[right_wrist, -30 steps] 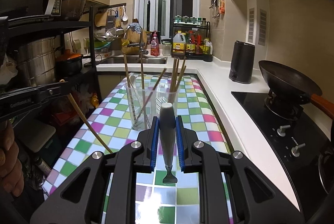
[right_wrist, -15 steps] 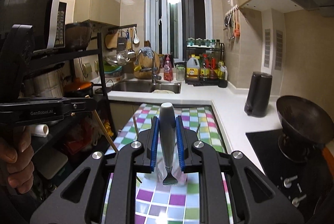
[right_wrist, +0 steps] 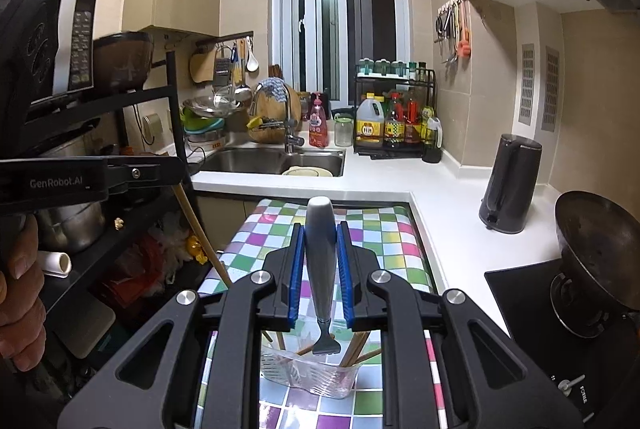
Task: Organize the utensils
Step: 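Open the left tool to drop the chopstick in the container while the right tool drops the fork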
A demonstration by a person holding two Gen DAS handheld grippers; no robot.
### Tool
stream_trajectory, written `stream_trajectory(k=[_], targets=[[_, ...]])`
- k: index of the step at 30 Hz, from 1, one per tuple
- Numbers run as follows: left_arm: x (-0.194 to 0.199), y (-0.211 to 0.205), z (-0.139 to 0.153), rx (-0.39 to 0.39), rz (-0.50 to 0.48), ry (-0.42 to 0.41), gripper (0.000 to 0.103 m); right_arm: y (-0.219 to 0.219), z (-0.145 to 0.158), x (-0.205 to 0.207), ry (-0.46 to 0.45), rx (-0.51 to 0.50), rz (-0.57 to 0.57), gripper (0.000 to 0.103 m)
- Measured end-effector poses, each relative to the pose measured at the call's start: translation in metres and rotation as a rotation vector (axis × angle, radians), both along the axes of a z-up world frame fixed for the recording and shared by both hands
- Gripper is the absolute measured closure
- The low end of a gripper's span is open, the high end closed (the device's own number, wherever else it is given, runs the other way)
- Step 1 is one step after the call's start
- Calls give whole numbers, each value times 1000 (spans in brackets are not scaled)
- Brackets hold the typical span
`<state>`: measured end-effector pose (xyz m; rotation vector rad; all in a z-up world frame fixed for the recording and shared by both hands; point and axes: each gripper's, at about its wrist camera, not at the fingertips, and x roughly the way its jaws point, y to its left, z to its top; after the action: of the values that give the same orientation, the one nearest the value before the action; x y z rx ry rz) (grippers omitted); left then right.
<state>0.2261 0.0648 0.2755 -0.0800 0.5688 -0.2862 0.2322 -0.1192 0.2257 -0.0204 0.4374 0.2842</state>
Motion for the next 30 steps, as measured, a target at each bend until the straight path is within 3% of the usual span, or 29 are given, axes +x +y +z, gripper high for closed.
stream_trajectory(k=[10,20,22,24,26,28,30], targets=[[38,-13,-44,60,-23,126,97,7,-49,29,89,-34,21,87],[47,-20,-73,77,-38,203,96,17,-69,33,155,-83,44,86],[46,-22,-75,82,-37,211,96,16,-70,30,160,-95,40,82],[45,-22,-76,79,-41,216,93,15,-68,26,153,-101,36,79],[42,-23,-74,86,-36,206,76,15,-66,21,146,-106,31,74],[36,-24,-71,82,-33,196,68,15,-62,15,135,-108,27,70],[29,-24,-68,81,-30,186,68,14,-58,8,123,-109,24,70]])
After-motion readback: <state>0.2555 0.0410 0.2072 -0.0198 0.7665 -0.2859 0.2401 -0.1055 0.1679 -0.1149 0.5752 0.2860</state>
